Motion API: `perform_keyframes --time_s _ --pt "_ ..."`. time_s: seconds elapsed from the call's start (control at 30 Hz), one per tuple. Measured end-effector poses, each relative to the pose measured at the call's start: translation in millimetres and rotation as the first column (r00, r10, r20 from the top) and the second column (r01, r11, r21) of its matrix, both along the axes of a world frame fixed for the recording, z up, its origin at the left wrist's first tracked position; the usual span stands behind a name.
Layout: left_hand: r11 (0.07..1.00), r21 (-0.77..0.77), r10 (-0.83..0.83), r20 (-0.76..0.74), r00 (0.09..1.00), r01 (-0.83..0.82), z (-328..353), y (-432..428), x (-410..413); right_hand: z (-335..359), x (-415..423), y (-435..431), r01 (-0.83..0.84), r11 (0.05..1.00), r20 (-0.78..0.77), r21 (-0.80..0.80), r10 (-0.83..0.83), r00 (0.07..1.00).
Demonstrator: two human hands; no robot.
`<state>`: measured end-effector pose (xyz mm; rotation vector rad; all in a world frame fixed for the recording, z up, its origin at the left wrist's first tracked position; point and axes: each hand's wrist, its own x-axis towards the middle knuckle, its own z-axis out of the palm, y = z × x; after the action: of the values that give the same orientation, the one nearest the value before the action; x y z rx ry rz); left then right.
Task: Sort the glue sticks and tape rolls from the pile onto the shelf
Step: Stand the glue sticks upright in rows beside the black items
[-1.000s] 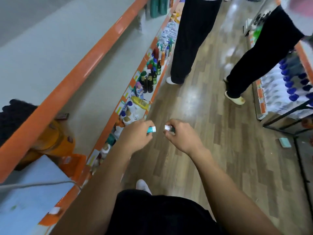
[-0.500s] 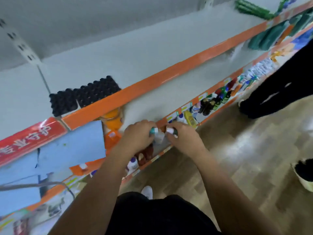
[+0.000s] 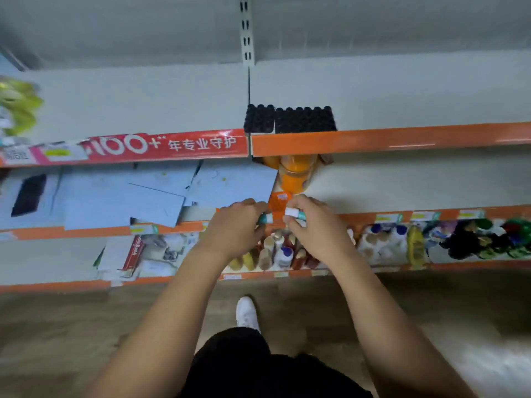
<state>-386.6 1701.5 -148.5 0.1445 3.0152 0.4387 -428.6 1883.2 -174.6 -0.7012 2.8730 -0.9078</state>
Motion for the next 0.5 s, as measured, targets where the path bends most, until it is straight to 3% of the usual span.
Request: perform_keyframes --time_s 0.27,0.5 --pt "0.999 0.042 -0.017 -0.218 0.976 0.026 69.5 -38.2 -42.7 70.5 -46.2 -37.7 0.032 0.997 -0.222 -0.077 -0.048 0.974" --pt "0.996 -0.021 -0.085 -0.283 0.955 0.083 89.3 -66.7 -119.5 94.4 -109.6 -67.9 0.132 0.989 -0.215 -0.068 -0.144 0.966"
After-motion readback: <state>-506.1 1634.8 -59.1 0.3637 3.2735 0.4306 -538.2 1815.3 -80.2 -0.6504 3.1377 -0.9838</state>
